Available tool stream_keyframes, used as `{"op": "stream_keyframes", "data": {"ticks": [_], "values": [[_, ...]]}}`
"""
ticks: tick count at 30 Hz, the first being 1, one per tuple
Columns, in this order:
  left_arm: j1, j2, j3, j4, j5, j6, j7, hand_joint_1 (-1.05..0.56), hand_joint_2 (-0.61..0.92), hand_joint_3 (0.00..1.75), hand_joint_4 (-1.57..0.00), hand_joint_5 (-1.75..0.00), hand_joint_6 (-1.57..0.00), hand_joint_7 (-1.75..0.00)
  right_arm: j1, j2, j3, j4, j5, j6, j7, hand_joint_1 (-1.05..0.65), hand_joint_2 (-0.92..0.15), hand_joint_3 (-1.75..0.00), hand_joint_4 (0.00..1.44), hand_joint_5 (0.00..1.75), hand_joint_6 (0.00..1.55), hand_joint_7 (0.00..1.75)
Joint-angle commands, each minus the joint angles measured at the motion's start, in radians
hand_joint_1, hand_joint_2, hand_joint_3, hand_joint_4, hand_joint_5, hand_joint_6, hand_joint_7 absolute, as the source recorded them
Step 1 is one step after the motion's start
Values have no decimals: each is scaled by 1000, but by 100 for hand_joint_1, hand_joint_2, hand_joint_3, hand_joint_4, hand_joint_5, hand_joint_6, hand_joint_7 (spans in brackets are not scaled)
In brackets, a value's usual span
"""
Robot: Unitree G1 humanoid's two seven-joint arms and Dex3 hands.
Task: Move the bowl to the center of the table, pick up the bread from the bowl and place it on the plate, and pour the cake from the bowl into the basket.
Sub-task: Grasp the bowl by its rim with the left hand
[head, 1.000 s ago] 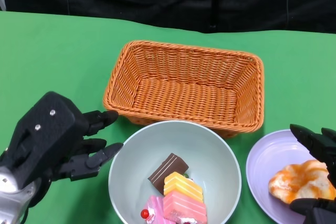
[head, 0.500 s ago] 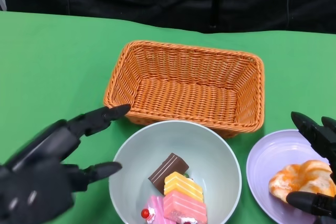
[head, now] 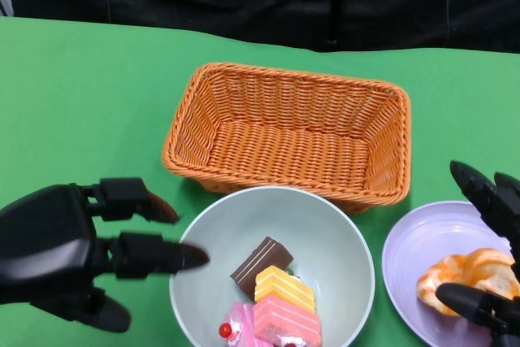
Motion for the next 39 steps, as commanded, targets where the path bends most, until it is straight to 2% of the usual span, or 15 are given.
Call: {"op": "stream_keyframes", "data": {"ticks": [1, 4, 6, 10, 13, 17, 20, 24, 28, 29, 30, 32, 37, 38, 39], "values": [[-51, 9, 25, 38, 122, -95, 46, -58, 79, 1, -33, -66, -65, -7, 7, 11, -7, -31, 6, 21, 9, -78, -92, -42, 4, 14, 4, 4], [-81, -17, 55, 47, 247, -156, 99, -58, 80, 1, -31, -69, -65, -7, 11, 15, -5, -47, 8, 27, 14, -78, -92, -42, 3, 16, 3, 4], [-107, -45, 86, 40, 378, -206, 156, -62, 89, 2, -26, -78, -62, -5, 16, 19, -2, -63, 11, 31, 18, -76, -92, -44, 1, 22, 3, 6], [-140, -59, 61, 11, 596, -204, 318, -54, 92, 2, -26, -81, -61, -4, 24, 28, 6, -85, 9, 29, 19, -73, -92, -44, 0, 33, 2, 7], [-161, -37, -29, -19, 753, -131, 520, -53, 92, 2, -33, -75, -62, -4, 35, 45, 9, -111, 18, 43, 29, -73, -92, -44, 0, 39, 1, 8], [-231, 28, -257, -39, 960, 54, 800, -57, 91, 1, -32, -75, -62, -4, 66, 66, 21, -160, 21, 53, 40, -72, -92, -44, 0, 48, 0, 10], [-276, 67, -394, -18, 1029, 169, 940, -60, 92, 3, -31, -76, -61, -3, 83, 76, 22, -182, 23, 57, 47, -71, -92, -44, 0, 50, 1, 11], [-327, 98, -530, 23, 1047, 269, 1055, -58, 91, 1, -36, -75, -64, -4, 96, 85, 23, -200, 24, 61, 55, -70, -92, -43, 0, 52, 2, 12], [-358, 125, -613, 41, 1030, 324, 1102, -58, 91, 1, -37, -73, -64, -4, 97, 86, 23, -202, 23, 61, 56, -70, -92, -43, 0, 52, 1, 13], [-385, 86, -664, 114, 1057, 357, 1136, -58, 91, 1, -37, -73, -64, -4, 107, 92, 23, -217, 31, 61, 57, -70, -92, -43, 0, 53, 1, 13], [-409, 55, -710, 178, 1079, 388, 1168, -50, 86, 0, -53, -81, -81, -11, 115, 97, 24, -231, 38, 61, 58, -69, -92, -44, 0, 52, 1, 13], [-452, 15, -788, 276, 1102, 431, 1226, -45, 83, 0, -67, -84, -96, -15, 124, 104, 24, -246, 49, 61, 60, -69, -92, -45, 0, 50, 0, 14], [-506, 8, -894, 349, 1085, 483, 1303, -43, 82, 0, -73, -83, -102, -13, 126, 108, 22, -249, 52, 60, 64, -69, -92, -46, 0, 48, 0, 14], [-521, -20, -935, 392, 1107, 516, 1381, -43, 81, 0, -75, -90, -106, -15, 127, 113, 26, -255, 55, 61, 64, -69, -92, -46, 0, 47, 0, 14], [-535, -42, -969, 429, 1123, 544, 1445, -43, 81, 0, -76, -110, -112, -21, 127, 117, 29, -258, 58, 62, 65, -68, -92, -46, 0, 45, 0, 13]]}}
